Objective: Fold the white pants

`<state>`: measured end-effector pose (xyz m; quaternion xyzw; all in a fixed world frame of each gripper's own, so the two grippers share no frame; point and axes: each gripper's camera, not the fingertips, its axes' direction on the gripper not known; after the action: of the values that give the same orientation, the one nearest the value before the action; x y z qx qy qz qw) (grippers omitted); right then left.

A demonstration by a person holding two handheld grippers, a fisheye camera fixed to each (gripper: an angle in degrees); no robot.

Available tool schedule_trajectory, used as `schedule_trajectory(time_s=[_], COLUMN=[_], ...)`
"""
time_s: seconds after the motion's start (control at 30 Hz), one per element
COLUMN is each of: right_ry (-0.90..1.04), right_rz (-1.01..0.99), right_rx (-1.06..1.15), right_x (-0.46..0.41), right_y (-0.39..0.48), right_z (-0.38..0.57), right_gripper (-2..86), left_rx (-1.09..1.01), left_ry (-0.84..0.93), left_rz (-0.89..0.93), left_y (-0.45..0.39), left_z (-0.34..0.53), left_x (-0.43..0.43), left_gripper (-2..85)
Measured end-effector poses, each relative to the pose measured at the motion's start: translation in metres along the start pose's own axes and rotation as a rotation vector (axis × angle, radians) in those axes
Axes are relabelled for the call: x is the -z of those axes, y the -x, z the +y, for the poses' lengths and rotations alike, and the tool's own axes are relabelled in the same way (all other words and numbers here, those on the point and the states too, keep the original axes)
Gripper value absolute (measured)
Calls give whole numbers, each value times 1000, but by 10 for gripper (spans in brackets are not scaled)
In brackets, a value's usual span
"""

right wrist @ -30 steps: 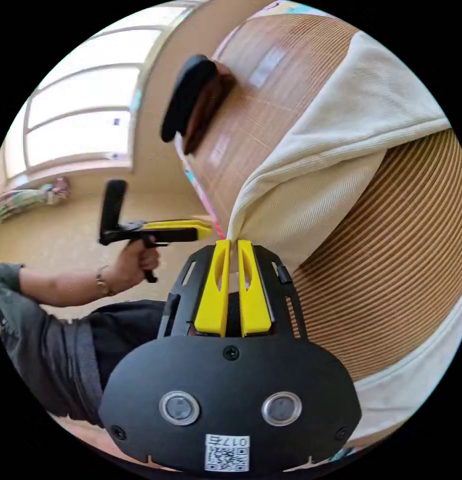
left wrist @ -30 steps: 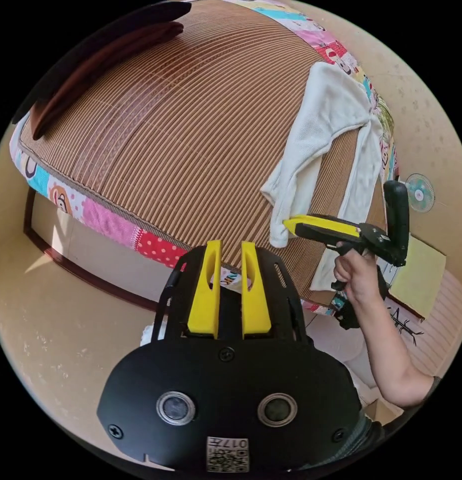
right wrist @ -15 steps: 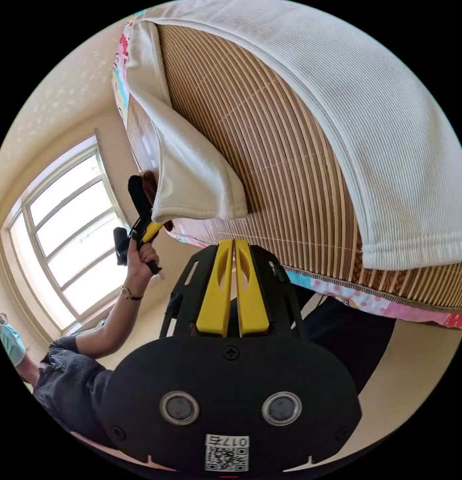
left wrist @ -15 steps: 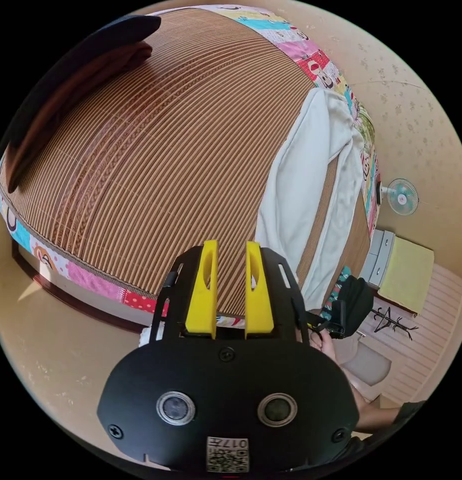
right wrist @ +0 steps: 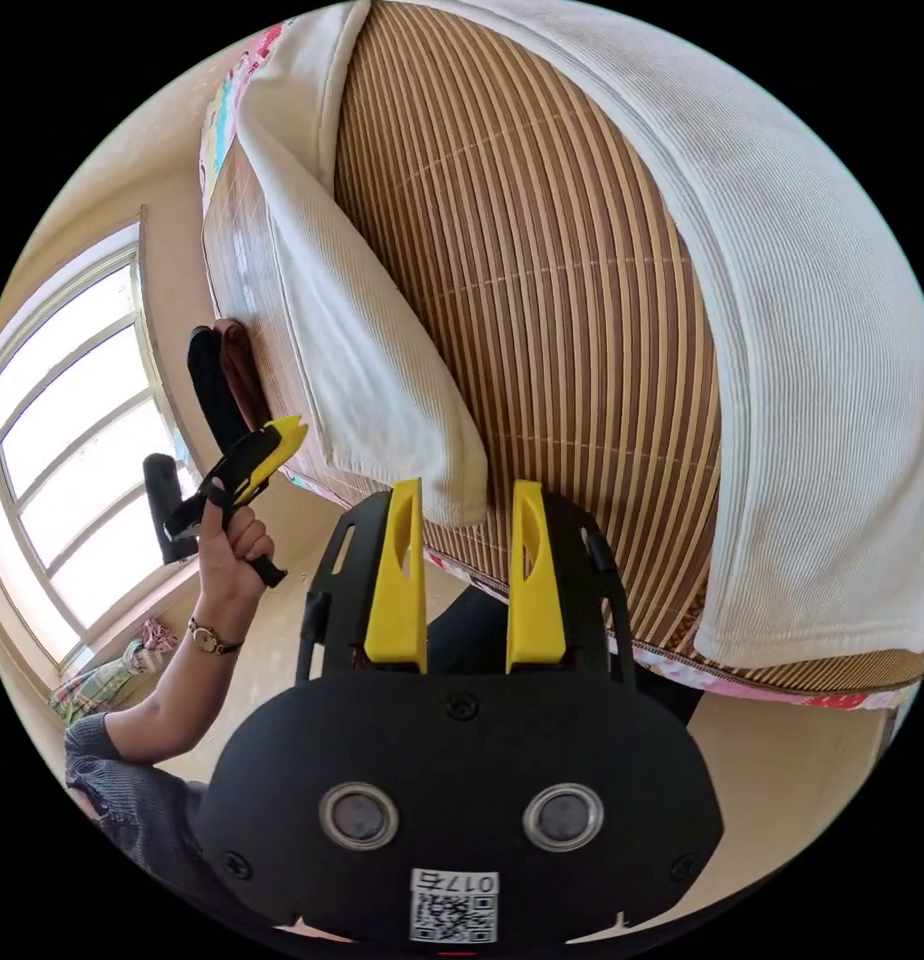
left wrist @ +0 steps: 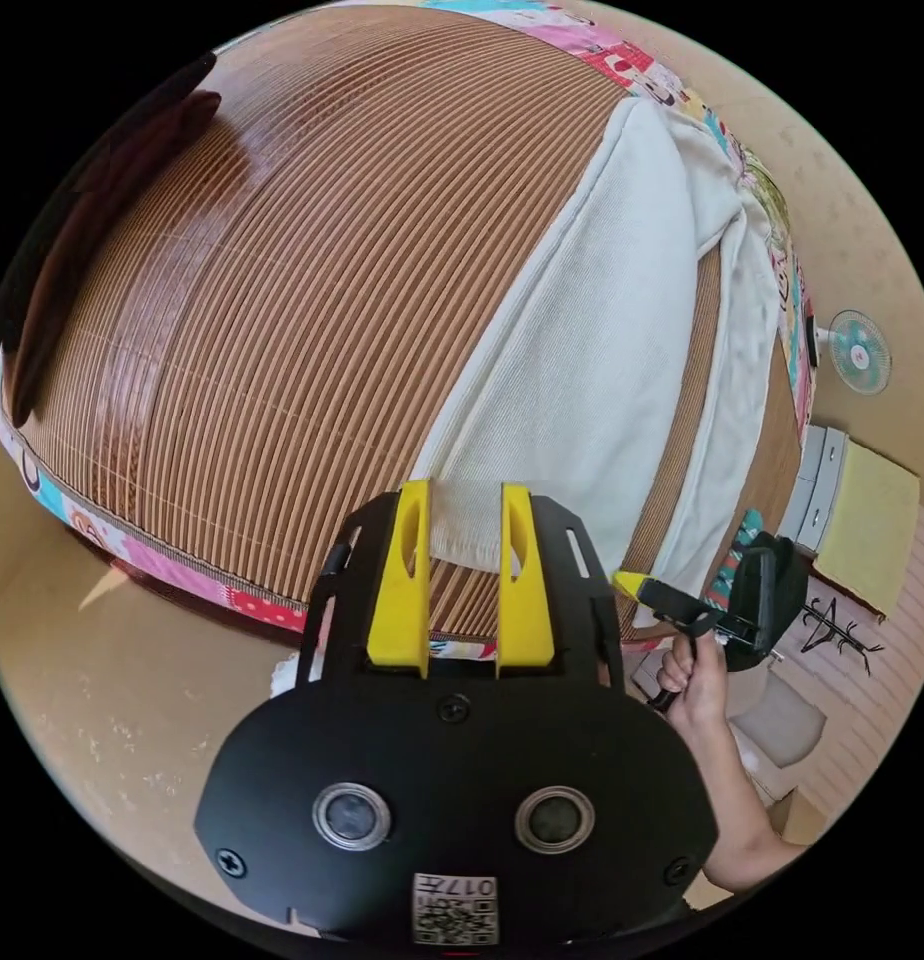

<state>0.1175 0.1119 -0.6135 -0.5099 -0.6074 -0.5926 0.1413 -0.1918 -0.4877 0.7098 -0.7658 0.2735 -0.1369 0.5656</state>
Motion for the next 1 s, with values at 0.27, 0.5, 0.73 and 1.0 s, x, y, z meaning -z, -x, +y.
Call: schedule_trajectory(time_s=[0.27, 0.5, 0.73, 1.0], right_ry=[-67, -132, -70, -127], right_rz=[-51, -58, -12, -55], right_rx=[-10, 117, 108, -4], right_x=[7, 27, 29, 44], right_y=[1, 29, 18, -22], right_z=[11, 56, 96, 150], right_gripper=[31, 6, 4, 4], left_rx=[-33, -304, -265, 285], left_ry=[65, 114, -59, 45], left_rz=[-163, -43, 205, 82], left_y=[22, 23, 81, 162], left_z=[-9, 11, 48, 38], left_x=[-19, -17, 46, 12], left_gripper=[113, 20, 10, 40])
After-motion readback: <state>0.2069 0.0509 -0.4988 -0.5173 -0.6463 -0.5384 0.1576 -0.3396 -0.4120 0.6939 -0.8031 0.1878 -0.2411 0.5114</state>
